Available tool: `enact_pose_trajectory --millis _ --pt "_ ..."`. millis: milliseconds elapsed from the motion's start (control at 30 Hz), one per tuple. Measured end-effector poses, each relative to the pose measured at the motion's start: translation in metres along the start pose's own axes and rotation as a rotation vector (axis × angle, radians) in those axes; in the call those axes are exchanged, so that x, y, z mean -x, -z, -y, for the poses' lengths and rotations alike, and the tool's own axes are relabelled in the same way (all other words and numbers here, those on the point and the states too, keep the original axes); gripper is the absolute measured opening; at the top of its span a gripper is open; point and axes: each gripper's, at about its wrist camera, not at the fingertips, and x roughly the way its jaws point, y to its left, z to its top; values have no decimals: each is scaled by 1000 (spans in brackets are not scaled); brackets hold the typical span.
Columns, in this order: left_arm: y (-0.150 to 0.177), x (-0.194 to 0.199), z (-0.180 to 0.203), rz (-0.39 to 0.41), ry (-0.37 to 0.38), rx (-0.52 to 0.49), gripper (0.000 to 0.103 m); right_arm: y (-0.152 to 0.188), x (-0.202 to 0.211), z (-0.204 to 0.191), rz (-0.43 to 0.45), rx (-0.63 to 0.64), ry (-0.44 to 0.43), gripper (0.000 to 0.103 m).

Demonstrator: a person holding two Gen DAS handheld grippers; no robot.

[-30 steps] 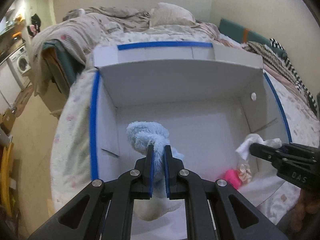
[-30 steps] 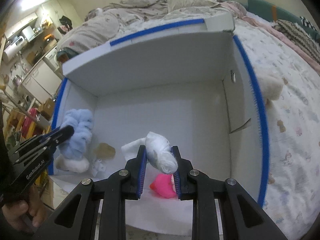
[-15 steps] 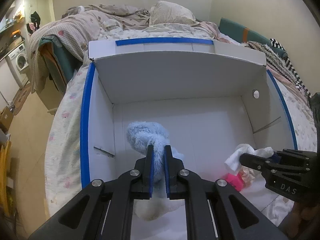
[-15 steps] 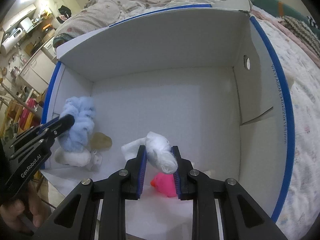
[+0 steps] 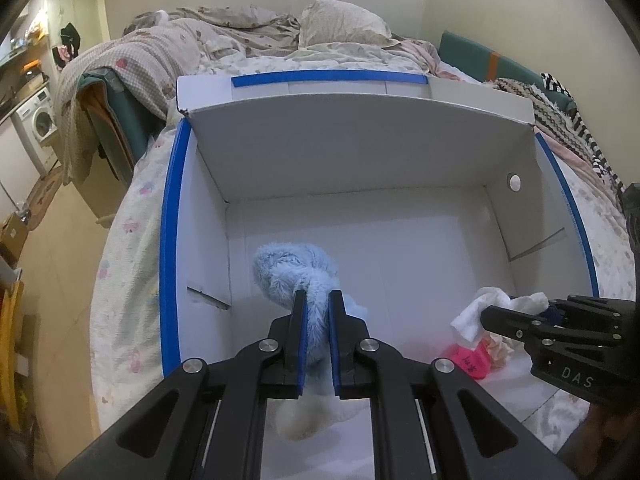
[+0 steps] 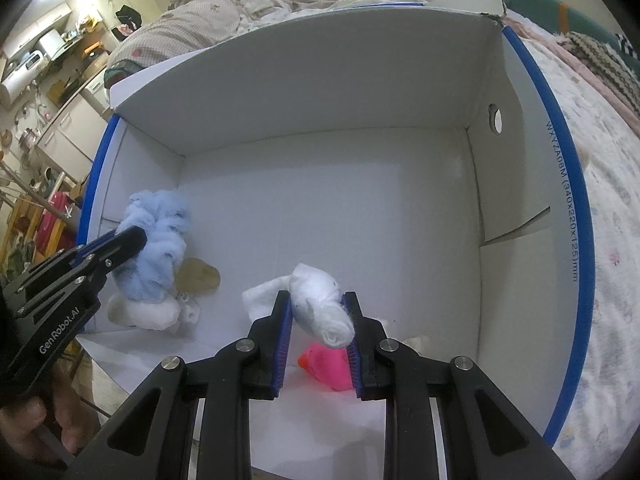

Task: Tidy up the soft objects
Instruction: 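Carry the blue plush and white sock into the box and open both grippers, then lift both open grippers out of the box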

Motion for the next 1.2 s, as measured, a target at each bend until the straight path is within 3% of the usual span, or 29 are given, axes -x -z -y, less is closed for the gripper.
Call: enact_pose_trajectory --millis 500,600,667,700,733,767,867,1200 --pt "1 5 -1 19 -26 -6 16 1 0 4 19 -18 -17 29" --pt "1 7 0 25 -29 -13 28 3 2 5 28 -21 -24 36" --pt "1 9 1 31 -35 -14 51 3 3 6 35 -26 -29 55" --pt "1 9 1 34 -40 -13 57 3 4 7 41 -32 -36 68" --pt "1 10 1 38 -45 -12 65 2 5 8 48 -38 -42 71" --pt "1 12 0 44 -52 -9 67 2 7 9 54 -44 -47 71" --pt "0 15 -3 62 -60 6 67 2 10 12 65 -61 -49 80" --pt "-1 12 -3 49 -80 13 67 1 10 8 58 -53 -56 81"
